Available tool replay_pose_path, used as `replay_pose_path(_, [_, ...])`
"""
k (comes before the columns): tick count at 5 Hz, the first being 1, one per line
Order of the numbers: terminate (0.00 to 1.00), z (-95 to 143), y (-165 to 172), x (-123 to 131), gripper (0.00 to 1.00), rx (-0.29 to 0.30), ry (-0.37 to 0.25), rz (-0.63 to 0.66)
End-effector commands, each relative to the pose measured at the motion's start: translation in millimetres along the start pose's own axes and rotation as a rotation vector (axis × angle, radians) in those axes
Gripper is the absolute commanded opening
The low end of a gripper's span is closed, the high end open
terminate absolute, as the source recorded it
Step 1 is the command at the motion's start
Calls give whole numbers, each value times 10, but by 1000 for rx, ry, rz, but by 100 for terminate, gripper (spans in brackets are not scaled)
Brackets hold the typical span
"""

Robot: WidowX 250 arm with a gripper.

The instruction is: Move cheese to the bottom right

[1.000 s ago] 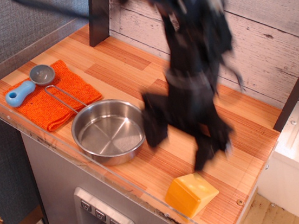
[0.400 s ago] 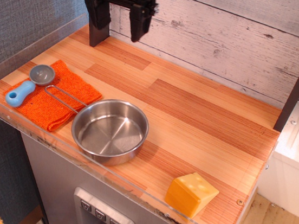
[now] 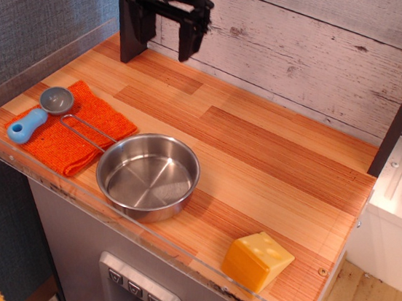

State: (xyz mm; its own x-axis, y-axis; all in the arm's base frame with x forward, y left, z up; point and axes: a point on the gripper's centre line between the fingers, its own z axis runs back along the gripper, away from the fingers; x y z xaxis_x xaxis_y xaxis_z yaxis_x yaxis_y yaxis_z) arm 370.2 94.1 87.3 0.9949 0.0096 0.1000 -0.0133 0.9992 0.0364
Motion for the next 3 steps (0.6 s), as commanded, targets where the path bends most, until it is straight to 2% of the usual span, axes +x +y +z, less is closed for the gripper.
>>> replay_pose_path(1, [0,223,57,-129,100,-7,-45,7])
replay_pose_path(2, [0,223,57,-129,100,-7,-45,7])
replay_pose_path(3, [100,223,57,-129,100,-7,-45,7])
